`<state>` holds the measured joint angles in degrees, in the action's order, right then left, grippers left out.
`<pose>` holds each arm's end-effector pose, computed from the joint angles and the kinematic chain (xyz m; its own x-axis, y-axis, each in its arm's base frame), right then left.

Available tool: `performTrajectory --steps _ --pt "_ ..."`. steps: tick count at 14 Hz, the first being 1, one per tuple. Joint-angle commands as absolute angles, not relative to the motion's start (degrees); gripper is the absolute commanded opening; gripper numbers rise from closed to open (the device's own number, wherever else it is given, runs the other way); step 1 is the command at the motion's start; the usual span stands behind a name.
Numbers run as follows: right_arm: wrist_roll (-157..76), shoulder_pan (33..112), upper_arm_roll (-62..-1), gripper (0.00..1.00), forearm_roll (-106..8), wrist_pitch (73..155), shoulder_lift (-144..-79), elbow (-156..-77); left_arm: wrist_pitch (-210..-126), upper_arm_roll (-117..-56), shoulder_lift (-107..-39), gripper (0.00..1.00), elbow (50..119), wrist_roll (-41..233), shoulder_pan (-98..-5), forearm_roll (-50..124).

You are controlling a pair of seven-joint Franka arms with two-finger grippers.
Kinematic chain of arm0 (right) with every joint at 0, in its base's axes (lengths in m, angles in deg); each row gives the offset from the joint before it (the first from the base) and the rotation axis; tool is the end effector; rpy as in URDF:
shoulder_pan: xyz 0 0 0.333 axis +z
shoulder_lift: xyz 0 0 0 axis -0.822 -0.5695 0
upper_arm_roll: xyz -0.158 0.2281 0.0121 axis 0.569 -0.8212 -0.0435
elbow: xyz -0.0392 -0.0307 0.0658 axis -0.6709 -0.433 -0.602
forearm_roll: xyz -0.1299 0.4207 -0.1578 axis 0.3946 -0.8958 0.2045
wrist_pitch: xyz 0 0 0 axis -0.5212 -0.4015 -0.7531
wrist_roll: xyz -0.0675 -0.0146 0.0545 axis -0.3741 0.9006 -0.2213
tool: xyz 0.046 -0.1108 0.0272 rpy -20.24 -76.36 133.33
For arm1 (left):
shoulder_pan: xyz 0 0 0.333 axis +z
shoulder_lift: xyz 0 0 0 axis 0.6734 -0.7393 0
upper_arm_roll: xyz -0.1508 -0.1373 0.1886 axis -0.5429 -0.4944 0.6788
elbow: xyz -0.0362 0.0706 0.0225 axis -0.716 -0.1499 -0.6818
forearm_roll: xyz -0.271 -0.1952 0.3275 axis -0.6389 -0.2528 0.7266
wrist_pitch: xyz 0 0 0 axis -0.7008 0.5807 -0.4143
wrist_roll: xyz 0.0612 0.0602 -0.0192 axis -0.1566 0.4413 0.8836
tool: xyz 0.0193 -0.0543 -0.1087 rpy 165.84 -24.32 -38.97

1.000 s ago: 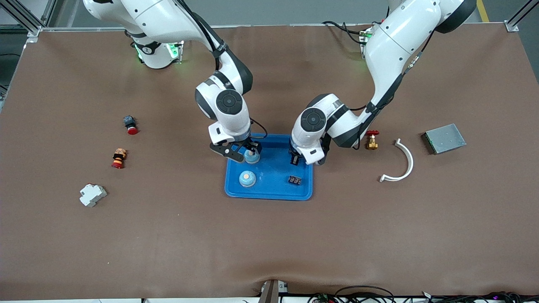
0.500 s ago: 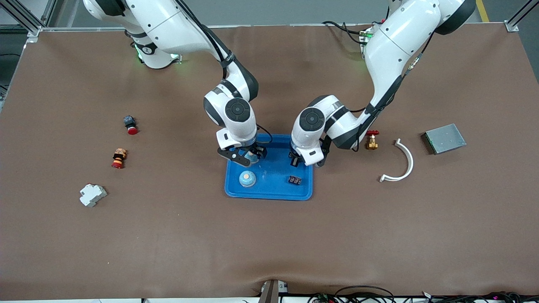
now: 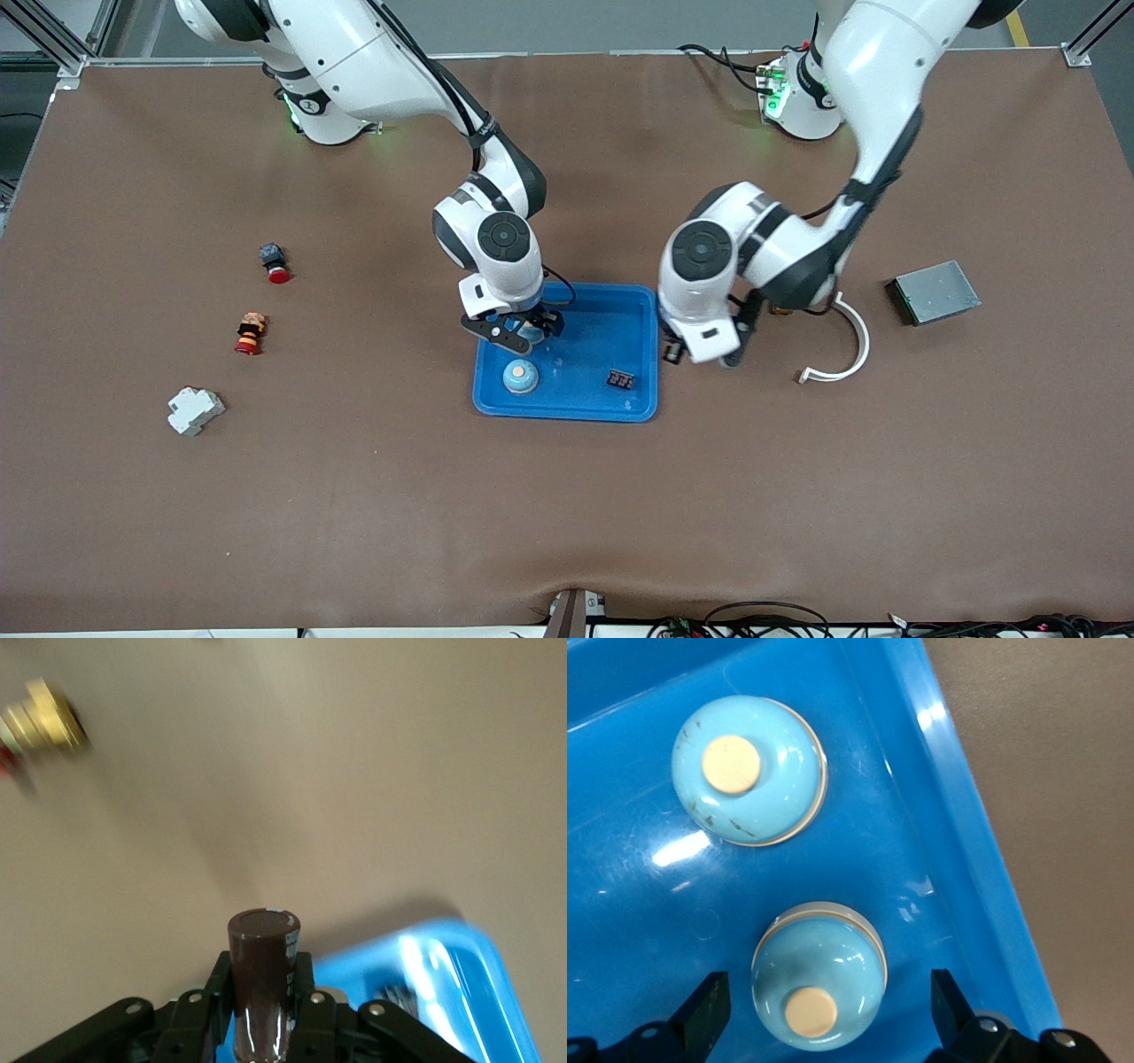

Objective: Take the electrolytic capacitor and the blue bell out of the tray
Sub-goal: 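Carry the capacitor toward the white arc while the right gripper grasps the bell, then place the capacitor inside the white arc while the right gripper carries the bell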

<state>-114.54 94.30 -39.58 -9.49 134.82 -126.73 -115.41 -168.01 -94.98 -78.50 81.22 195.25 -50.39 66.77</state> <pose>0.5270 0.4652 0.0946 0.9008 -0.4342 0.0041 -0.4343 -0.9008 0.0065 0.5980 -0.3695 0.2100 0.4577 0.8838 0.0969 0.8882 -0.4496 -0.0943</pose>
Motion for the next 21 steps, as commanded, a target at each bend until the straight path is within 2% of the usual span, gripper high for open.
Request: performTrajectory --steps 1,2,3,4,5,7,10,14,19,21 --pt "-116.1 95.3 -39.0 1.0 -8.5 134.7 -128.7 -112.8 -165.4 -96.9 -74.2 0.0 86.5 186.0 -43.9 65.9" --pt "-116.1 95.3 -39.0 1.0 -8.5 134.6 -128.9 -112.7 -165.3 -98.0 -72.9 0.0 88.5 182.9 -40.4 65.8" --pt "-115.6 95.3 -39.0 0.84 -8.4 134.6 -128.9 -112.6 -165.4 -99.7 -72.2 0.0 90.5 178.7 -36.1 65.8" --pt "-115.5 95.2 -39.0 0.49 -8.3 134.6 -129.1 -112.6 -165.4 -101.3 -72.0 0.0 91.8 174.4 -31.7 65.8" --pt "-115.5 95.3 -39.0 0.0 -8.0 134.6 -129.3 -112.5 -165.4 -102.7 -72.1 0.0 92.6 171.0 -27.3 65.8" --pt "-115.9 95.4 -39.0 0.0 -7.9 134.6 -129.8 -112.0 -166.7 -104.2 -72.7 0.0 94.5 165.7 -22.0 65.9" --pt "-115.2 94.7 -39.1 0.0 -8.5 131.6 -129.2 -109.1 -172.9 -104.1 -73.7 0.0 98.6 160.4 -17.8 66.5" --pt "-111.5 93.9 -39.2 0.0 -8.8 117.3 -128.7 -101.3 -174.0 -103.9 -76.7 0.0 99.1 159.3 -17.1 67.1" --pt "-93.4 87.4 -39.3 0.0 -9.2 108.4 -122.8 -101.9 -176.4 -103.5 -79.7 0.0 100.4 159.3 -16.2 71.3" --pt "-86.4 84.0 -39.3 0.0 -9.2 107.5 -119.1 -105.2 -177.4 -103.6 -80.2 0.0 101.3 160.7 -15.9 75.5"
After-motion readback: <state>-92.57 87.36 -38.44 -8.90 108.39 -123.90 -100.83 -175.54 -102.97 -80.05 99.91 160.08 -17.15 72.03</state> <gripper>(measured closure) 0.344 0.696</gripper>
